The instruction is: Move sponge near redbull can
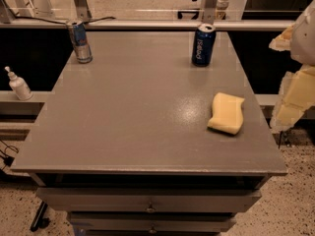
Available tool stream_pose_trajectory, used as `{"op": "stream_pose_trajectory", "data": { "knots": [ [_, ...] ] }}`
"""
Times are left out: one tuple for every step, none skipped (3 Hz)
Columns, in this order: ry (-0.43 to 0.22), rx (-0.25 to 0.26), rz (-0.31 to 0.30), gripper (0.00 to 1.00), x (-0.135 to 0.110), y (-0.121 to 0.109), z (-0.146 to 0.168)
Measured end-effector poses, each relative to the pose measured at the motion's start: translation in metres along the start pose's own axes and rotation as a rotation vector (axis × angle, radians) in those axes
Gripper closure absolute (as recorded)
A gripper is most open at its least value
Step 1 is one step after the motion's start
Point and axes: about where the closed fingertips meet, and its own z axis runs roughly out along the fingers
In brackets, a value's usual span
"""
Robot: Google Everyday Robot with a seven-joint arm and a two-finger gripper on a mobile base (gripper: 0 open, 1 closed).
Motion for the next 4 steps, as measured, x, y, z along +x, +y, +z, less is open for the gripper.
{"op": "stream_pose_trajectory", "data": {
  "knots": [
    [0.000,0.000,0.000,0.00,0.000,0.000,0.000],
    [-0.020,-0.005,0.015,0.00,-0.001,-0.001,0.000],
    [-0.043,-0.028,0.059,0.00,-0.003,-0.001,0.016],
    [-0.045,-0.043,0.128,0.00,0.004,-0.009,0.045]
  ]
}}
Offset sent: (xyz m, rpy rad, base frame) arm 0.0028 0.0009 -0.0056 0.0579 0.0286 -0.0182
